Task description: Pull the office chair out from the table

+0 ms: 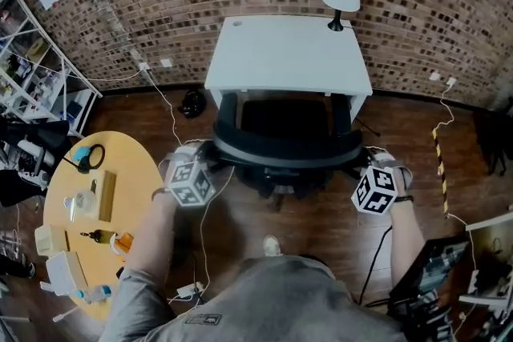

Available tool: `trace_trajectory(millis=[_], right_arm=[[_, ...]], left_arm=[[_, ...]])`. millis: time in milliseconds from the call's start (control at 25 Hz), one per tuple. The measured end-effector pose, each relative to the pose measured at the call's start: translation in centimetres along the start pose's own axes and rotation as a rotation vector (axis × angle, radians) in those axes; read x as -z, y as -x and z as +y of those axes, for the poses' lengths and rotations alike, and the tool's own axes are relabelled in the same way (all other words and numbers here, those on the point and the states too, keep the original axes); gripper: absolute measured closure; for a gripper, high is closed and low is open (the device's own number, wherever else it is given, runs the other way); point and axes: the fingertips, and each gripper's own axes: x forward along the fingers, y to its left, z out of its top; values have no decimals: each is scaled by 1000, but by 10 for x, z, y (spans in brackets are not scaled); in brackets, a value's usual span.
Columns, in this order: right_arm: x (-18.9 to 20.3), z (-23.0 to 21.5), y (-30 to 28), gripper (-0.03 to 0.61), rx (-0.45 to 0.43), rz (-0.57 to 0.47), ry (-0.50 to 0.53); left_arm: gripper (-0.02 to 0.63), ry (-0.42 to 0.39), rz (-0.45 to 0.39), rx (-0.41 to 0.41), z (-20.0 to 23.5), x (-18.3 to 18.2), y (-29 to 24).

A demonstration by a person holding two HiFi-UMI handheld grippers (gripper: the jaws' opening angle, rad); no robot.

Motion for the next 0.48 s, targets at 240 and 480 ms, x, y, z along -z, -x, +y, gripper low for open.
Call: trace_trajectory(millis=[240,480], right_arm=[[3,17,13,390,9,-24,22],[1,42,32,390,17,-56,48]], left_arm=[[402,21,21,-14,-25,-11,16],[391,50,57,-43,-50,-17,35]])
